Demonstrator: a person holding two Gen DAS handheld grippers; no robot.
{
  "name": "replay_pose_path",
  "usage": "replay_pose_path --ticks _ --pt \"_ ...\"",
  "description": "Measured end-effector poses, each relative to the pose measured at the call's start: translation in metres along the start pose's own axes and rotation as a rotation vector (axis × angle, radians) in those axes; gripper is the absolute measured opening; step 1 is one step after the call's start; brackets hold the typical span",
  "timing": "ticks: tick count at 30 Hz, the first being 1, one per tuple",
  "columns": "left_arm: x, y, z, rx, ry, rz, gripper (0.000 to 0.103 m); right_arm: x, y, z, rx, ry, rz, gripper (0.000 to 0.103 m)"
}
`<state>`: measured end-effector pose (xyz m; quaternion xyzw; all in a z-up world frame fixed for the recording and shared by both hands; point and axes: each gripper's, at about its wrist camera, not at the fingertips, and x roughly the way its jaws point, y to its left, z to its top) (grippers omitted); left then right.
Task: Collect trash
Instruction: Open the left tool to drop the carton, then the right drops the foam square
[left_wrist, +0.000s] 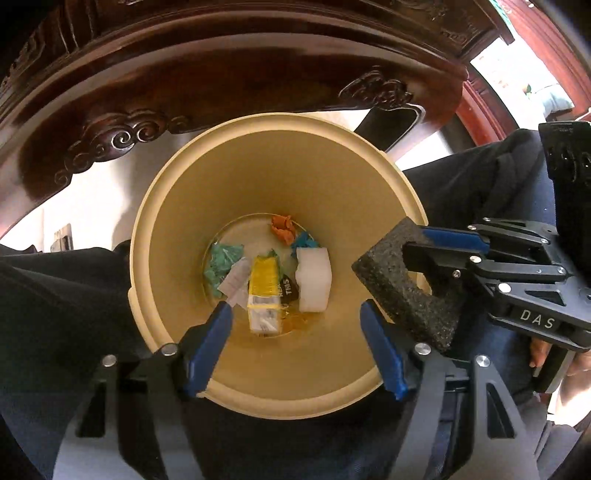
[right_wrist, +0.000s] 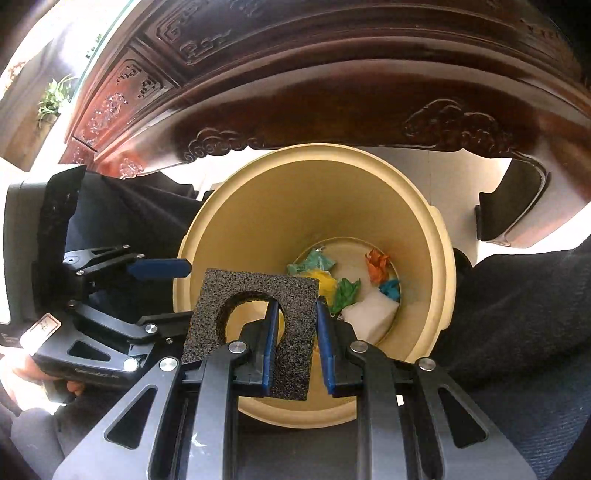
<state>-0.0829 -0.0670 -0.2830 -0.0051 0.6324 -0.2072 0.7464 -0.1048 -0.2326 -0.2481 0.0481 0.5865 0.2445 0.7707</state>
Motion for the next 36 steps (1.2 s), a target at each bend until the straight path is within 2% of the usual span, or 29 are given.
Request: replay_pose_path --ticks 10,20,29,31,32,33,34,36 --pt "0.004 0.001 0.000 -0.008 0.017 0.006 0.072 -0.001 -0.001 0.000 0.002 -0.001 0.003 0.020" --pt "0.008 0.002 -0.001 -0.007 0.030 0.011 0.079 -0.002 0.003 0.005 -0.003 -0.017 -0.012 0.020" --pt "0.018 0.006 -0.003 -0.007 0.076 0.045 0.083 0.009 0.005 0.011 -0.020 0.015 -0.028 0.020" --pt "0.019 0.007 -0.003 -0.010 0.080 0.048 0.085 0.009 0.005 0.012 -0.018 0.014 -0.032 0.023" --pt "0.019 0.008 -0.003 -0.012 0.081 0.048 0.085 0.010 0.005 0.012 -0.014 0.015 -0.030 0.029" --pt "0.019 0.009 -0.003 -0.014 0.083 0.046 0.087 0.010 0.005 0.012 -0.009 0.014 -0.035 0.051" --pt "0.020 0.009 -0.003 -0.015 0.084 0.046 0.088 0.009 0.005 0.012 -0.007 0.008 -0.047 0.067" --pt "0.021 0.009 -0.004 -0.016 0.089 0.049 0.088 0.007 0.005 0.012 -0.006 0.001 -0.041 0.066"
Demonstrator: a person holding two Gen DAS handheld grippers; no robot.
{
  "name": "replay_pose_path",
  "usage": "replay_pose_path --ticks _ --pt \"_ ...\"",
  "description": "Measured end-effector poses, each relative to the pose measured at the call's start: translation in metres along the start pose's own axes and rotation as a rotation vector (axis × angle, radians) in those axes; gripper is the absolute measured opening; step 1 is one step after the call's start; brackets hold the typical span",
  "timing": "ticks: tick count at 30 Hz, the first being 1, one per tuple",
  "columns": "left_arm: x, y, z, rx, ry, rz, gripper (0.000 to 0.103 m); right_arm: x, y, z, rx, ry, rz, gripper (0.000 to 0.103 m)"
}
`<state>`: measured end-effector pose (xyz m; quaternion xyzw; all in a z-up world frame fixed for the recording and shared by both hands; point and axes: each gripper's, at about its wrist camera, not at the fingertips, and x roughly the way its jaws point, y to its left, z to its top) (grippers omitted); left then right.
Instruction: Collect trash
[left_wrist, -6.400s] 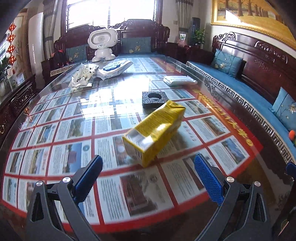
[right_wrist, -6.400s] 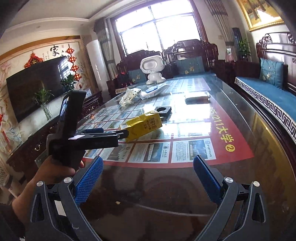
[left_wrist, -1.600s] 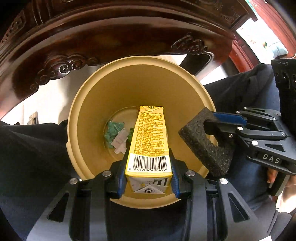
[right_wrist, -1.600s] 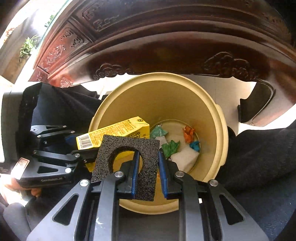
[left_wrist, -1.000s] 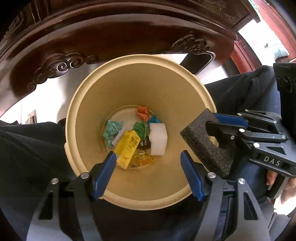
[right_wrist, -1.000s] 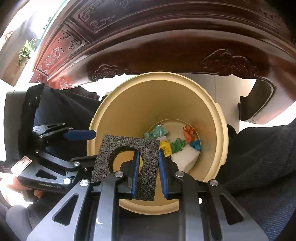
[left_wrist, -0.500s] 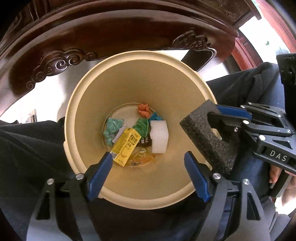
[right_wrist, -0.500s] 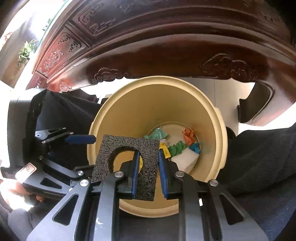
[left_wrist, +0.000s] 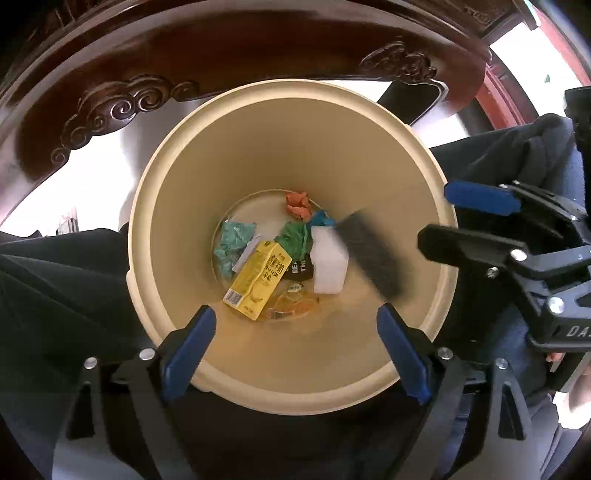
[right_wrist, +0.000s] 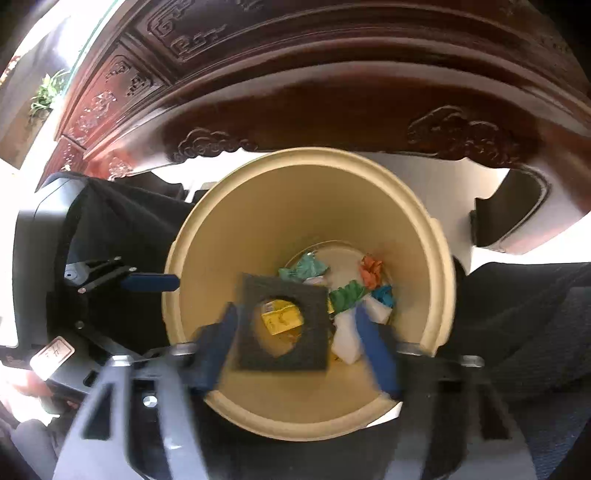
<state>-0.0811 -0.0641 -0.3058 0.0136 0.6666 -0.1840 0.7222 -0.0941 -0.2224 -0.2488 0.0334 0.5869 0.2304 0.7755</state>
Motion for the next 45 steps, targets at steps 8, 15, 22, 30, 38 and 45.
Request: replay_pose_path --ticks 8,15,22,30,38,45 --pt "0.0021 -0.0012 0.0007 -0.001 0.006 0.000 0.089 0.0024 0.0018 -0.0003 -0.012 0.017 -0.002 0.066" --pt "0.0025 -0.0004 0.0011 -0.004 0.010 0.001 0.089 0.0041 0.0021 0.0001 -0.008 0.022 -0.006 0.066" --pt "0.0039 -0.0013 0.0015 0.001 0.012 0.007 0.089 0.0032 0.0019 -0.0006 -0.006 0.025 -0.005 0.066" --pt "0.0049 -0.0010 0.0017 -0.004 0.015 0.015 0.092 0.0049 0.0037 -0.0018 -0.018 0.035 -0.017 0.067" --pt "0.0048 0.0010 0.0016 -0.013 0.016 0.024 0.095 0.0061 0.0038 -0.0022 -0.022 0.041 -0.023 0.067" --pt "0.0042 0.0005 0.0009 -0.012 0.015 0.034 0.096 0.0070 0.0046 -0.0034 -0.030 0.046 -0.022 0.069"
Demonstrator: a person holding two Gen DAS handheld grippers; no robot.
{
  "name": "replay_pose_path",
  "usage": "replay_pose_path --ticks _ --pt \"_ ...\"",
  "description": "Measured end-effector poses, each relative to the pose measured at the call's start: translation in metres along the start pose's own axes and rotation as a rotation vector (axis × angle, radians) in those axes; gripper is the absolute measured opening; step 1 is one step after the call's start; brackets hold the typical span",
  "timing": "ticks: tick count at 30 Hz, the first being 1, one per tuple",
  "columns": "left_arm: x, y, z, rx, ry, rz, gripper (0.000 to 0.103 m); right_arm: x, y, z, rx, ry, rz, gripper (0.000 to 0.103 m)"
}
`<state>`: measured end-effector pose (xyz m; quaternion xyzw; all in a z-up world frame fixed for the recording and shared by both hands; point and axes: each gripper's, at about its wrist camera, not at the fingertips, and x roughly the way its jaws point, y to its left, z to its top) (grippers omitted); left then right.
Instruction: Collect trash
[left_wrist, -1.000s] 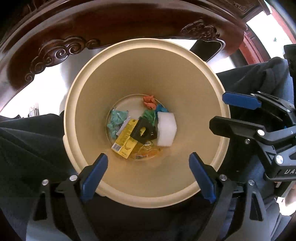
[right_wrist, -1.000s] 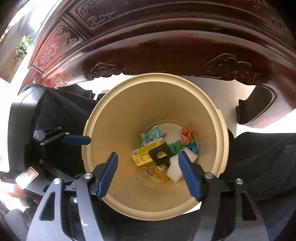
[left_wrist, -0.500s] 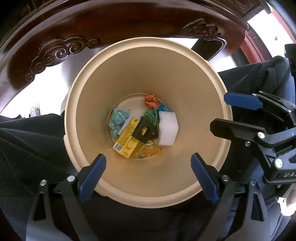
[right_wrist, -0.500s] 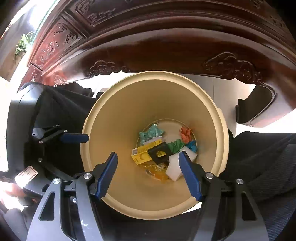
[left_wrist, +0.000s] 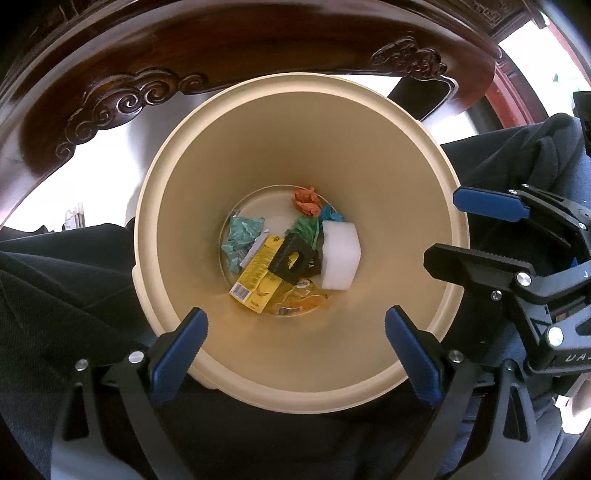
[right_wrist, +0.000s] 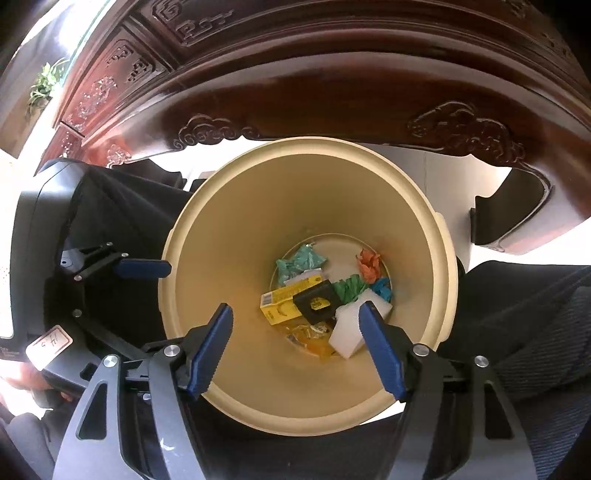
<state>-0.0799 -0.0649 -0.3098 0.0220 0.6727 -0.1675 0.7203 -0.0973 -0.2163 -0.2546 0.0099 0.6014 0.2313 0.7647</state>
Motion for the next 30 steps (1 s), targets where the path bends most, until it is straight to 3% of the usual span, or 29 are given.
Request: replay_pose_path --ticks 22,25,30 --pt "-0.010 -0.004 -0.004 0.020 -0.057 0.070 0.098 -0.003 0.004 -0.002 -0.012 -0.016 -0.068 0.072" --pt "-0.015 -0.004 -0.005 0.020 -0.080 0.073 0.098 -0.008 0.004 -0.003 -0.008 -0.041 -0.073 0.072" --pt "-0.040 -0.005 -0.007 0.005 -0.196 0.116 0.098 -0.026 0.007 -0.006 -0.003 -0.134 -0.078 0.072"
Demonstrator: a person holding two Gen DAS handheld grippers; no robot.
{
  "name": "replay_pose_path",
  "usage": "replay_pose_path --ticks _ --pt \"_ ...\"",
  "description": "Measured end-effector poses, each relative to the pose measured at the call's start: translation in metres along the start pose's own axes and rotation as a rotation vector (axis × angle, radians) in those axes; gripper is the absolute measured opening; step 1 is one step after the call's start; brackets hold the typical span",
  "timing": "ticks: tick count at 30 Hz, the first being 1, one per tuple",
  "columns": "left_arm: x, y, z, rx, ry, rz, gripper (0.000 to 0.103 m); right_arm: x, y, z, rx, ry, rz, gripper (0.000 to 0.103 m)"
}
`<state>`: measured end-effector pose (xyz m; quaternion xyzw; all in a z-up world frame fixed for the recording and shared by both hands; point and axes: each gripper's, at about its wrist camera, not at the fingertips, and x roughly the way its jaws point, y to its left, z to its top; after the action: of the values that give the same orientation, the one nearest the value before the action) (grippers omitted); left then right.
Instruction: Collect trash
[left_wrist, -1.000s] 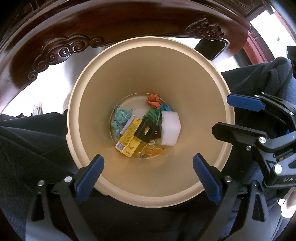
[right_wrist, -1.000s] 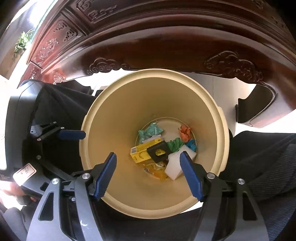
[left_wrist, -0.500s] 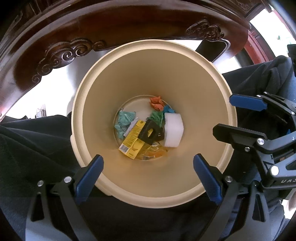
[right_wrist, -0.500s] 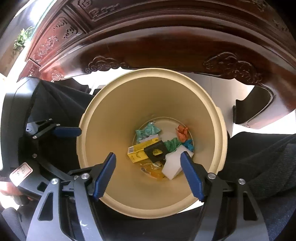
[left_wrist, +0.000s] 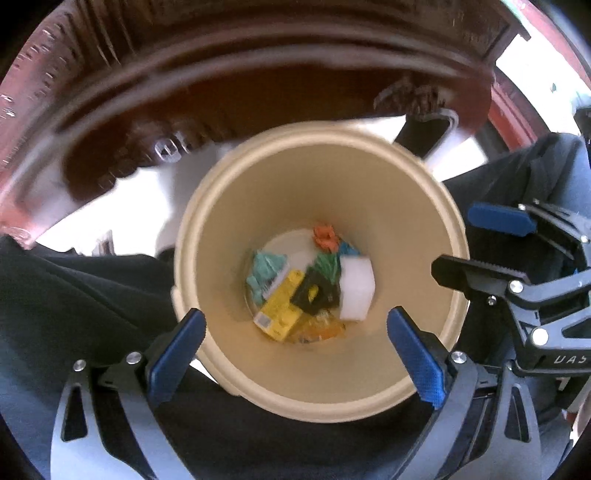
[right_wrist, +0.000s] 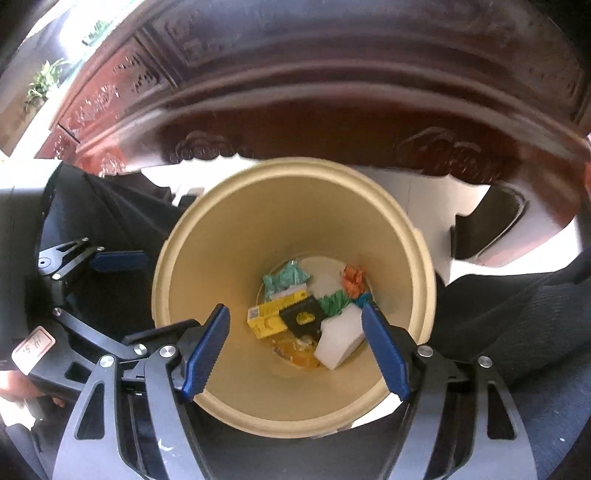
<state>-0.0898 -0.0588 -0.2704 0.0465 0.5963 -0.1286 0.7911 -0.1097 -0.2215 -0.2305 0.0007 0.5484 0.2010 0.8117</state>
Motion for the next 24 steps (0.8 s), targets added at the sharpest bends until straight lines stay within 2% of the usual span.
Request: replay_pose_path --ticks 4,6,11,18,21,24 --pt "-0.033 0.000 0.005 -0.009 -0.146 0.105 0.098 -0.025 0.005 0.007 0.000 -0.090 -0.041 0.073" --pt "-0.052 0.002 0.011 -0.024 -0.208 0.127 0.099 -0.047 0.013 0.015 -0.035 -0.172 -0.060 0.073" --pt "-0.108 0.000 0.029 -0.026 -0.408 0.223 0.099 -0.110 0.034 0.042 -0.126 -0.414 -0.120 0.082" --pt "-0.179 0.002 0.056 -0.047 -0.628 0.264 0.099 -0.187 0.048 0.073 -0.154 -0.672 -0.129 0.094" --pt "-0.204 0.004 0.066 -0.073 -0.713 0.271 0.099 -0.213 0.053 0.079 -0.158 -0.787 -0.146 0.094" --pt "-0.226 0.005 0.071 -0.093 -0.803 0.290 0.099 -0.227 0.056 0.082 -0.149 -0.864 -0.155 0.095"
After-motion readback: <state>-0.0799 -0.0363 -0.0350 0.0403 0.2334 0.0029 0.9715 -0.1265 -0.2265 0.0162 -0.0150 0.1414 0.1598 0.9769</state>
